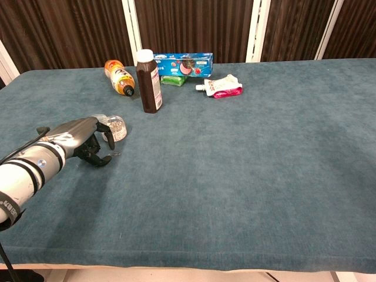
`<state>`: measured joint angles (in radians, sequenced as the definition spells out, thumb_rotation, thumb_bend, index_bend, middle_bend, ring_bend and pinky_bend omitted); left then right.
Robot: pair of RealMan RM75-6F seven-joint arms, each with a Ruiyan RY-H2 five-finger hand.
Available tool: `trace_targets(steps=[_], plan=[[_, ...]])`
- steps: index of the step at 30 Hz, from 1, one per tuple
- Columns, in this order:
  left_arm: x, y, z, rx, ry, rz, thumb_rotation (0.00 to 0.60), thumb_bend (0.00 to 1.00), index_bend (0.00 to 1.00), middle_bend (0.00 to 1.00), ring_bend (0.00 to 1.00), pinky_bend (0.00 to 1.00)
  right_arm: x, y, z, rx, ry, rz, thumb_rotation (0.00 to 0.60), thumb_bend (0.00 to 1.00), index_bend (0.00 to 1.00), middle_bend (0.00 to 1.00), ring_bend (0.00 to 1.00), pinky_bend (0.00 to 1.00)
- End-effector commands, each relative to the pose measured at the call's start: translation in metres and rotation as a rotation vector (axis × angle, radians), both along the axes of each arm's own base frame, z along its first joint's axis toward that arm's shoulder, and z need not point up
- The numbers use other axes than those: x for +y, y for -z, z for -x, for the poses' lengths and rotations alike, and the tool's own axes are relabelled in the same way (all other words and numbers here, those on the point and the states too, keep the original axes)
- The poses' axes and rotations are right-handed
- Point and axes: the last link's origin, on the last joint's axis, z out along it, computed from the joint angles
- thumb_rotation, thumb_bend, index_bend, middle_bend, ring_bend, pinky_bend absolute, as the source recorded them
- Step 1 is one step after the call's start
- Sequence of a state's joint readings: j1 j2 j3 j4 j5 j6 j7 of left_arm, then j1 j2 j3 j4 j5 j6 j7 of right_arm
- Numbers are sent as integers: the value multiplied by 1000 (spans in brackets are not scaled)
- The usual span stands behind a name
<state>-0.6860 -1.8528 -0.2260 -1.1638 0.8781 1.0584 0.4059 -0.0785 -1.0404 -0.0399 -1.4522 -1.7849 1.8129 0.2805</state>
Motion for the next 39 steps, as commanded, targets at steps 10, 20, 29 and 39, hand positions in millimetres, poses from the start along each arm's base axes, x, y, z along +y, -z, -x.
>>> trace_targets(steps=[10, 20, 29, 39], plan=[[4, 3, 0, -7, -38, 37, 600, 341, 506, 1000, 1000, 1000, -1, 1, 0, 1, 3, 0, 600, 178, 0, 0, 0, 19], [7, 1, -6, -40, -70, 84, 600, 341, 511, 1000, 1000, 1000, -1, 1, 0, 3, 3, -2, 600, 178, 0, 0, 0, 19], [9, 1, -8, -24, -83, 102, 600, 342, 532, 1000, 1000, 1000, 0, 1, 0, 3, 3, -1, 600, 178, 0, 0, 0, 19], [9, 0, -9, -15, -82, 103, 600, 345, 619, 1000, 1000, 1000, 0, 2, 0, 5, 3, -2, 600, 178, 0, 0, 0, 19]])
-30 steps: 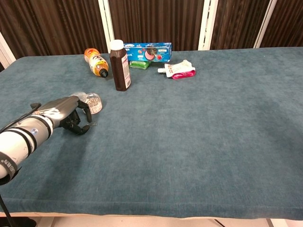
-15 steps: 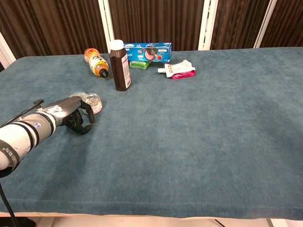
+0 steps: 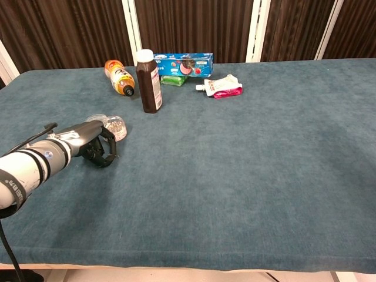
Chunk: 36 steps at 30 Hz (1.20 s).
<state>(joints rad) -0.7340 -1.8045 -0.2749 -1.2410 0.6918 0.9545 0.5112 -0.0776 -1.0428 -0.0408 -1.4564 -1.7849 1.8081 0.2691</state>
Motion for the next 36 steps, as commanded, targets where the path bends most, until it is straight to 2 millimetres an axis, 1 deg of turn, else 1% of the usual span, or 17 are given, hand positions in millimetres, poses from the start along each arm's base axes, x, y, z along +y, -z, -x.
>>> trace_targets(steps=[1, 12, 16, 21, 25, 27, 28, 29, 31, 36], plan=[[0, 0, 0, 0, 0, 0, 600, 344, 622, 1000, 1000, 1000, 0, 0, 0, 1, 0, 0, 600, 178, 0, 0, 0, 19], [-1, -6, 0, -9, 6, -11, 600, 338, 634, 1000, 1000, 1000, 0, 0, 0, 1, -1, -1, 600, 178, 0, 0, 0, 19], [-3, -13, -2, -20, 20, -28, 600, 345, 642, 1000, 1000, 1000, 0, 0, 0, 0, 1, 0, 600, 178, 0, 0, 0, 19], [-1, -31, -10, -56, 44, -77, 600, 344, 642, 1000, 1000, 1000, 1, -1, 0, -3, 0, 2, 600, 177, 0, 0, 0, 19], [1, -36, -13, -66, 50, -93, 600, 346, 642, 1000, 1000, 1000, 1, -1, 0, -3, 1, 3, 600, 178, 0, 0, 0, 19], [8, -44, -18, -75, 61, -127, 600, 349, 642, 1000, 1000, 1000, 1, -2, 1, -6, 2, 6, 600, 178, 0, 0, 0, 19], [13, -48, -21, -78, 66, -148, 600, 349, 642, 1000, 1000, 1000, 1, -2, 1, -7, 2, 7, 600, 178, 0, 0, 0, 19], [23, -50, -25, -85, 65, -171, 600, 349, 641, 1000, 1000, 1000, 0, -1, 1, -4, 2, 4, 600, 179, 0, 0, 0, 19], [34, -47, -27, -85, 55, -179, 600, 348, 641, 1000, 1000, 1000, -1, -1, 1, -3, 3, 3, 600, 178, 0, 0, 0, 19], [50, -44, -27, -74, 35, -202, 600, 347, 641, 1000, 1000, 1000, -1, -2, 1, -7, 6, 9, 600, 178, 0, 0, 0, 19]])
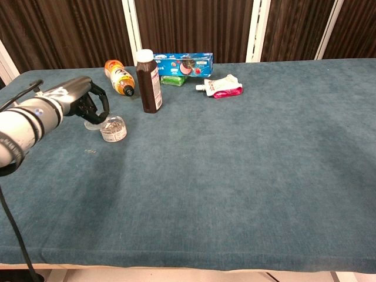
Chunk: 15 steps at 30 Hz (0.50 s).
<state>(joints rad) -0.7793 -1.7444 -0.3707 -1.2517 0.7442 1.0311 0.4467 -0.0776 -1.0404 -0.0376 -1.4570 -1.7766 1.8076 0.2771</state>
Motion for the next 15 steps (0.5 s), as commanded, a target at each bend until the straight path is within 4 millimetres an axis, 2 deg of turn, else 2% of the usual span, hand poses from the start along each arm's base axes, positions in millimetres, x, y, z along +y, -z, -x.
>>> trace_targets(steps=[1, 7, 15], plan=[[14, 4, -4, -13, -17, -13, 600, 347, 641, 1000, 1000, 1000, 0, -1, 0, -3, 2, 5, 600, 178, 0, 0, 0, 19], [21, 8, 4, 4, -51, -8, 600, 347, 640, 1000, 1000, 1000, 1, -3, 1, -7, 2, 7, 600, 178, 0, 0, 0, 19], [22, 18, 16, 57, -70, 13, 600, 348, 619, 1000, 1000, 1000, 1, -2, 1, -4, 1, 5, 600, 178, 0, 0, 0, 19]])
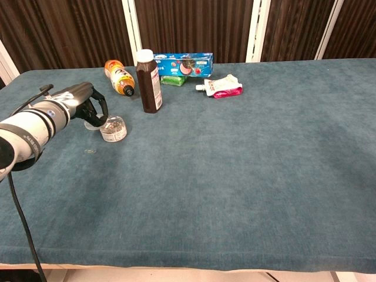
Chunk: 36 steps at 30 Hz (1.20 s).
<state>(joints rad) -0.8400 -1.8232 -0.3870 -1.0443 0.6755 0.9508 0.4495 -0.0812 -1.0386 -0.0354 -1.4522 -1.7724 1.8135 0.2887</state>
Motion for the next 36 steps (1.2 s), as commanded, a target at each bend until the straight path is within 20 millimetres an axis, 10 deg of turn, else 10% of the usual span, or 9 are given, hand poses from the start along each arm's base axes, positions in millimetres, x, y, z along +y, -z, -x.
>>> trace_targets(steps=[1, 23, 30, 36], plan=[[-1, 6, 4, 14, -8, 15, 600, 348, 616, 1000, 1000, 1000, 1, 0, 0, 1, -3, -1, 600, 178, 0, 0, 0, 19], [-20, -13, -7, -61, 76, -20, 600, 348, 432, 1000, 1000, 1000, 0, 2, -1, 8, -1, -4, 600, 178, 0, 0, 0, 19], [-87, -73, -6, -98, 241, -83, 600, 347, 309, 1000, 1000, 1000, 0, 5, -1, 19, 4, -9, 600, 178, 0, 0, 0, 19], [-164, -123, 35, -57, 336, -139, 600, 342, 161, 952, 989, 1000, -3, 14, -3, 50, 13, -27, 600, 178, 0, 0, 0, 19]])
